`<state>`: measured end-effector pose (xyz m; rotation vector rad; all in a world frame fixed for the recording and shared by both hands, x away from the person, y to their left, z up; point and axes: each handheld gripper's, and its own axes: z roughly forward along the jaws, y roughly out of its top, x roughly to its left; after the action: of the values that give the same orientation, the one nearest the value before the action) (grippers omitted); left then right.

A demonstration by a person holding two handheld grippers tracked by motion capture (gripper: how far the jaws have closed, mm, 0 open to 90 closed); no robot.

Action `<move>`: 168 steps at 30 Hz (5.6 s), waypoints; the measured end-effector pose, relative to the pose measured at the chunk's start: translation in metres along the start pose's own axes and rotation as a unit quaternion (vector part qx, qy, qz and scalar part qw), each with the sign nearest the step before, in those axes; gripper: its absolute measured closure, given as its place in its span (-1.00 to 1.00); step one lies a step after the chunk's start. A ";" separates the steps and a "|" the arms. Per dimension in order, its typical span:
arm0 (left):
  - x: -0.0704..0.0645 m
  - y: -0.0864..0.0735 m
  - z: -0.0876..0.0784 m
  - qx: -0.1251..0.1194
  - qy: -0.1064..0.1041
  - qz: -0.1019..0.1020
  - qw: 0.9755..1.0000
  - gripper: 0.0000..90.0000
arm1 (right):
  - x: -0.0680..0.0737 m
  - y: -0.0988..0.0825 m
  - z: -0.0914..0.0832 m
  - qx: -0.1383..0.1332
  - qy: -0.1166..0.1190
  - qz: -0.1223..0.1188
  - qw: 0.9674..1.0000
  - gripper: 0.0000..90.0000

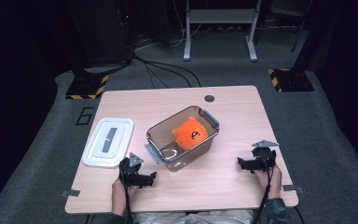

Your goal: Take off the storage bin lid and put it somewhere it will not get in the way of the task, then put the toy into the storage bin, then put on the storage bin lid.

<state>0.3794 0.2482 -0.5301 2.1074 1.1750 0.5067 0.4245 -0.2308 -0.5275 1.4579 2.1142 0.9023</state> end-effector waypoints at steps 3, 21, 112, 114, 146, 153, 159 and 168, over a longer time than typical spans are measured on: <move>-0.001 -0.001 0.000 -0.002 0.003 -0.009 1.000 -0.97 | 0.000 0.000 0.000 -0.001 0.003 -0.001 1.000 -1.00; 0.029 0.001 -0.044 -0.018 0.016 -0.034 0.999 -1.00 | 0.002 0.000 0.001 0.001 -0.004 -0.009 1.000 -1.00; 0.182 0.042 -0.008 -0.010 0.097 -0.136 0.986 0.48 | 0.003 -0.001 0.000 -0.003 -0.004 -0.011 1.000 -1.00; 0.181 0.044 -0.012 -0.011 0.094 -0.130 0.987 0.48 | 0.003 -0.001 0.000 -0.002 -0.004 -0.010 1.000 -1.00; 0.159 0.072 -0.058 -0.045 0.055 -0.074 0.995 0.48 | 0.003 -0.002 0.000 -0.004 -0.006 -0.010 1.000 -1.00; 0.155 0.080 -0.069 -0.047 0.047 -0.065 0.996 0.48 | 0.003 -0.002 0.000 -0.004 -0.008 -0.011 1.000 -1.00; 0.148 0.089 -0.078 -0.051 0.041 -0.047 0.997 0.48 | 0.003 -0.002 0.000 -0.005 -0.007 -0.010 1.000 -1.00; 0.139 0.102 -0.085 -0.051 0.026 -0.028 0.998 0.48 | 0.004 -0.002 0.000 -0.004 -0.007 -0.008 1.000 -1.00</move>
<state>0.4610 0.3596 -0.3962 1.9798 1.2096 0.5859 0.4215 -0.2279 -0.5289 1.4379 2.1062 0.8921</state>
